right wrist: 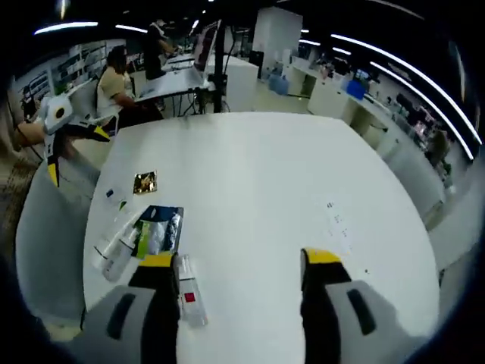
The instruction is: Arrange the skincare products in the storage area until every visible bottle or jar stands upright without overlapping.
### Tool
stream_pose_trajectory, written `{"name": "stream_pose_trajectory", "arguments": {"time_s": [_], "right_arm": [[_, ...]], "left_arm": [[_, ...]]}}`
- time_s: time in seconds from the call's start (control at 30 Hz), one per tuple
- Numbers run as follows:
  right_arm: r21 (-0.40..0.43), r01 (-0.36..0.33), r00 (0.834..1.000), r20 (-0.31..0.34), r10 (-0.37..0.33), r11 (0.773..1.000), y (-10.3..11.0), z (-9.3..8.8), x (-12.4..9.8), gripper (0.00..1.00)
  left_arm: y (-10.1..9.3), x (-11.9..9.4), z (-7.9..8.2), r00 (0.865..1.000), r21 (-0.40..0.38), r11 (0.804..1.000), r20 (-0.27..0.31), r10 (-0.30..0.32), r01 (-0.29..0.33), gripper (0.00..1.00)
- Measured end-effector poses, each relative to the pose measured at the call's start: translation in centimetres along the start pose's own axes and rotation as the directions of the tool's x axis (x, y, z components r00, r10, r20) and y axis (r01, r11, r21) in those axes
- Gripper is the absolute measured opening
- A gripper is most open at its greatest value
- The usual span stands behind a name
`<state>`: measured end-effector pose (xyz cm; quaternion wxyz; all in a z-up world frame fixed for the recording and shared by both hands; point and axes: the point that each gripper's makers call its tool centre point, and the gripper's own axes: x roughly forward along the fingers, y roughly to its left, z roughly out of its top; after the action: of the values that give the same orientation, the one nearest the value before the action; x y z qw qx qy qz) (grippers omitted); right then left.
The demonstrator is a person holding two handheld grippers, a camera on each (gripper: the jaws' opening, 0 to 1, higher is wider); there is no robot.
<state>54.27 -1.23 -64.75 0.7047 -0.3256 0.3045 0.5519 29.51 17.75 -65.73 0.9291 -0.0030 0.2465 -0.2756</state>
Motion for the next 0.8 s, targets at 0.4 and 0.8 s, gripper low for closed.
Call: {"name": "stream_pose_trajectory", "arguments": {"time_s": [0.4,0.8], "right_arm": [[-0.110,-0.234,0.956,-0.206,0.209,0.966,3.4,-3.3,6.8,0.46],[-0.123,-0.385,0.898,-0.278,0.340,0.915,8.9,-5.9,9.9,0.35]], "left_arm": [[0.0,0.6,-1.4,0.997,0.036,0.999,-0.078,0.008,-0.005,0.95],[0.1,1.1,-2.0,0.994,0.017,1.000,-0.109,-0.009,0.011,0.95]]}}
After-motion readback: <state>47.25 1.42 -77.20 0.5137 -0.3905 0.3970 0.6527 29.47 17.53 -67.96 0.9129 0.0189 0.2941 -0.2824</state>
